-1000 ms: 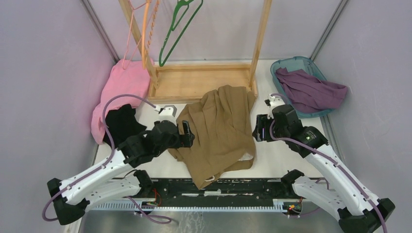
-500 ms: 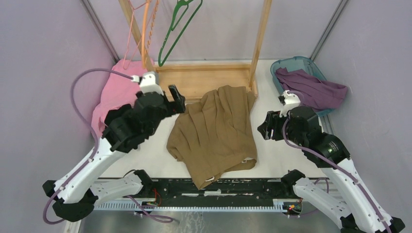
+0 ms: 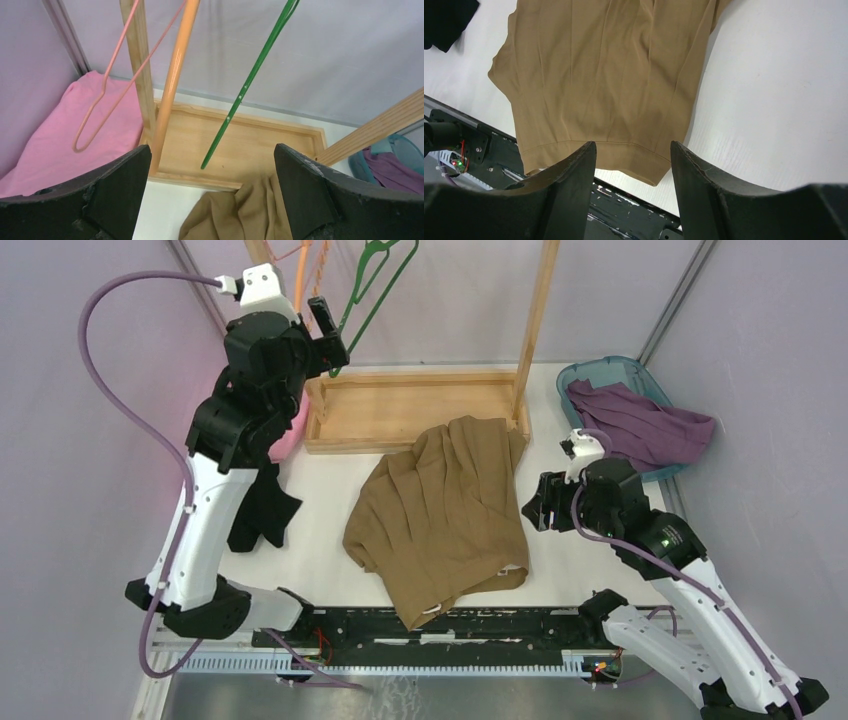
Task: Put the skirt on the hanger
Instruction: Pick up the hanger from the clothesline.
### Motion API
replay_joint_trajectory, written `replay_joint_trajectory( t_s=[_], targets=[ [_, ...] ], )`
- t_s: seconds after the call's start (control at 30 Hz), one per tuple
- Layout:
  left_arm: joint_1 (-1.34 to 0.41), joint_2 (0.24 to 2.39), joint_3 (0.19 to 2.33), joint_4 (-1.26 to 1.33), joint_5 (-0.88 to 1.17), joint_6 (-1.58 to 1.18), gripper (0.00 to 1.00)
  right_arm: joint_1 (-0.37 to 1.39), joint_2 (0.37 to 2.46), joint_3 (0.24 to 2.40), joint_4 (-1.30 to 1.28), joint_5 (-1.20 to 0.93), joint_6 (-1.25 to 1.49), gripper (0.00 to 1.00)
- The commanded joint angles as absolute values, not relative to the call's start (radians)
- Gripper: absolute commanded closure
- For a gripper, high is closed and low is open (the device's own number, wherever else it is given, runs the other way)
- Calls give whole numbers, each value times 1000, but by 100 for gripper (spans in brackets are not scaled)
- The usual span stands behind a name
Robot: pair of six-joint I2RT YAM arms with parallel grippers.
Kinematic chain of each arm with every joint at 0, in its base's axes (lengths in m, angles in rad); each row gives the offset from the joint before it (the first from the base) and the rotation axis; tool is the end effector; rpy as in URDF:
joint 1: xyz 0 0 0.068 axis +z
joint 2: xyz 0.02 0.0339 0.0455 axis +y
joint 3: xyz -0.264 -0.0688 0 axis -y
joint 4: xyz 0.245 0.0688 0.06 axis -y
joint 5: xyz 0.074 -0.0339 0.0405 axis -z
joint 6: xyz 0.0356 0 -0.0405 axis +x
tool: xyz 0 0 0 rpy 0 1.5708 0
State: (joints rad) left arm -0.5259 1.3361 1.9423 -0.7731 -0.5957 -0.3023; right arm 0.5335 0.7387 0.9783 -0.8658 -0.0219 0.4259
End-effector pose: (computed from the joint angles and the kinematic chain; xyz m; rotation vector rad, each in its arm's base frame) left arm 0.2070 -0.0971 0.5420 -0.2423 1.6925 -0.0980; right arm 0.1179 0.0705 0.3435 -0.1338 2.2497 0.5532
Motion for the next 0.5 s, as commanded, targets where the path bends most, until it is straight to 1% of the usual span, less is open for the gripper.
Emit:
replay_joint_trajectory(
  t_s=[0.0,0.07,0.2,0.33,0.47],
  targets=[
    [-489,1427,2075,-762,-443,-187,1,529,737,961,-783,-59,435,39],
    [-485,1474,2108,-752,-431,-158,1,529,743,957,-775,-67,436,39],
    [-479,1494,2087,-691,-462,-117,1,530,742,946,-764,-80,439,39],
    [-463,1469,2056,-672,-553,-102,1,530,738,930,-756,-90,441,39],
    [-453,1398,1973,-614,-552,-84,1,530,749,914,-739,-103,443,39]
  ],
)
